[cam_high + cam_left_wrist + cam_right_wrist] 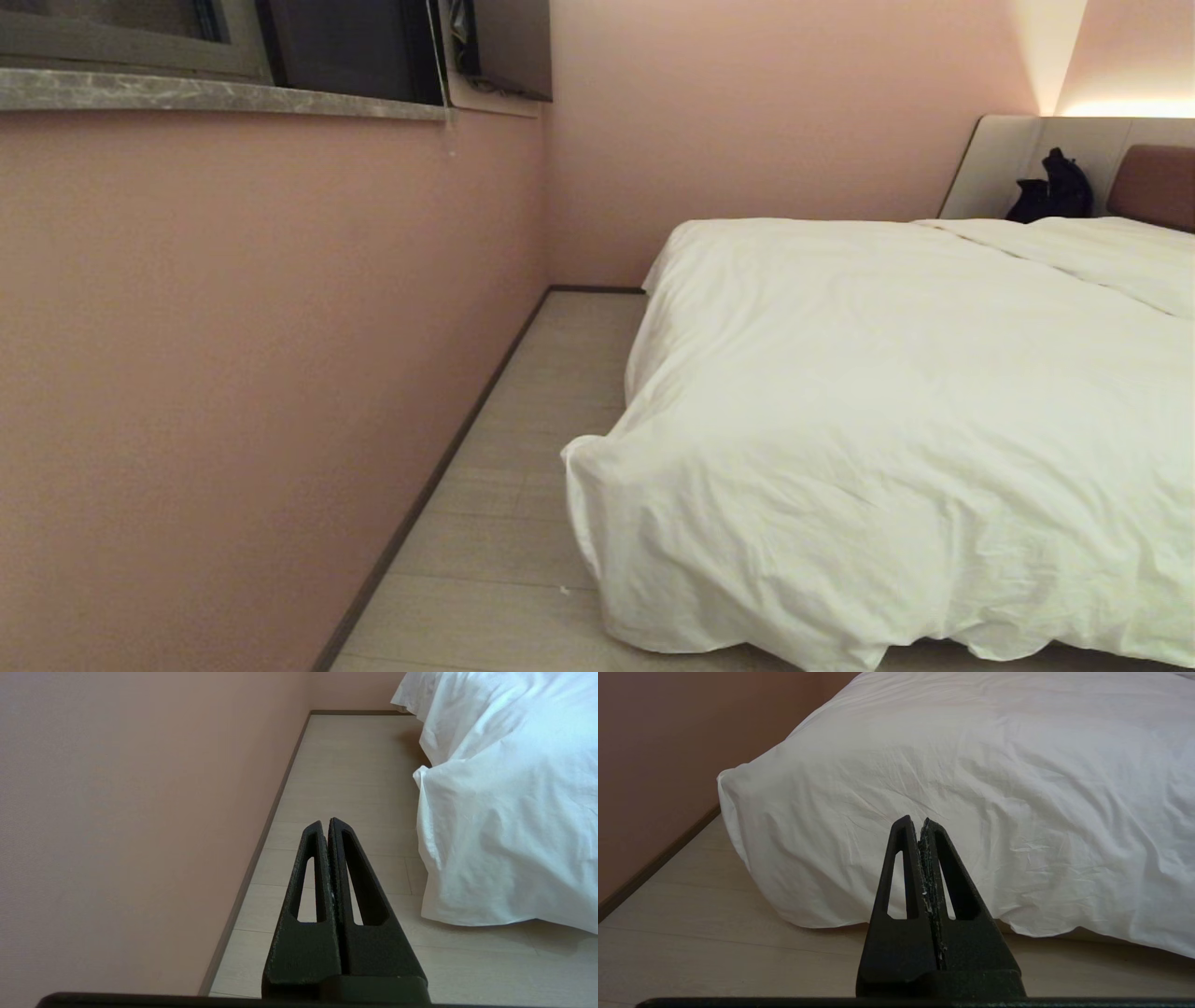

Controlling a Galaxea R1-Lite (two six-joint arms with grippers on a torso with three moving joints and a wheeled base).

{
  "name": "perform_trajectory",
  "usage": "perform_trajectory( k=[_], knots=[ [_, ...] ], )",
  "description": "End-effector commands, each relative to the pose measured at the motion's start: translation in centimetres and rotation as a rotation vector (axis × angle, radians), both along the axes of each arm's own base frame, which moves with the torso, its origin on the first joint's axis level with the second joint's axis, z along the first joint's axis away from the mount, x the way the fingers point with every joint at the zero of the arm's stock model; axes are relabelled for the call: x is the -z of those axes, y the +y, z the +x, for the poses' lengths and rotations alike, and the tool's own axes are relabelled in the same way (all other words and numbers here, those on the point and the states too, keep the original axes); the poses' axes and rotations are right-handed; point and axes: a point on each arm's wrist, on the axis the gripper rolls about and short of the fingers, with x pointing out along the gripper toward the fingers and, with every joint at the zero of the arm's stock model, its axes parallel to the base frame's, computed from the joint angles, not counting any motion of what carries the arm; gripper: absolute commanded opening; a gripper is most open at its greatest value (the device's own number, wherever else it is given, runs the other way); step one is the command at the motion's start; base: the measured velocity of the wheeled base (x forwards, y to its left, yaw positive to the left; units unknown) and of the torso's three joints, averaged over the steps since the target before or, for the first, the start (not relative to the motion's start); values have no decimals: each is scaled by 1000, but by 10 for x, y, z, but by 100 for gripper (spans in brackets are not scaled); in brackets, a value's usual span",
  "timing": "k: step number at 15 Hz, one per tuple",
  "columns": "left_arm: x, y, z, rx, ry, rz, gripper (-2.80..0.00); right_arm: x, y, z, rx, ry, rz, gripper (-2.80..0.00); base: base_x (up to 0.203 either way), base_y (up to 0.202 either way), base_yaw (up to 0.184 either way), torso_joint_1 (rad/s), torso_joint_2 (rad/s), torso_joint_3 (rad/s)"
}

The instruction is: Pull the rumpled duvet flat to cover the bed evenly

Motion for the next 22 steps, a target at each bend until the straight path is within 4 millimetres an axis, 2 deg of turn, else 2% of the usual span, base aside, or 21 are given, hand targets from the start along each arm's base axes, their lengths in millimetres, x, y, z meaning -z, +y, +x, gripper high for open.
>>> perform_trajectory(
  k=[1,22],
  knots=[
    [0,0,0,0,0,1,-280,0,0,0,-1,1,-1,-280,0,0,0,0,0,0],
    [0,0,0,-1,0,0,-280,0,0,0,-1,1,-1,-280,0,0,0,0,0,0]
  ],
)
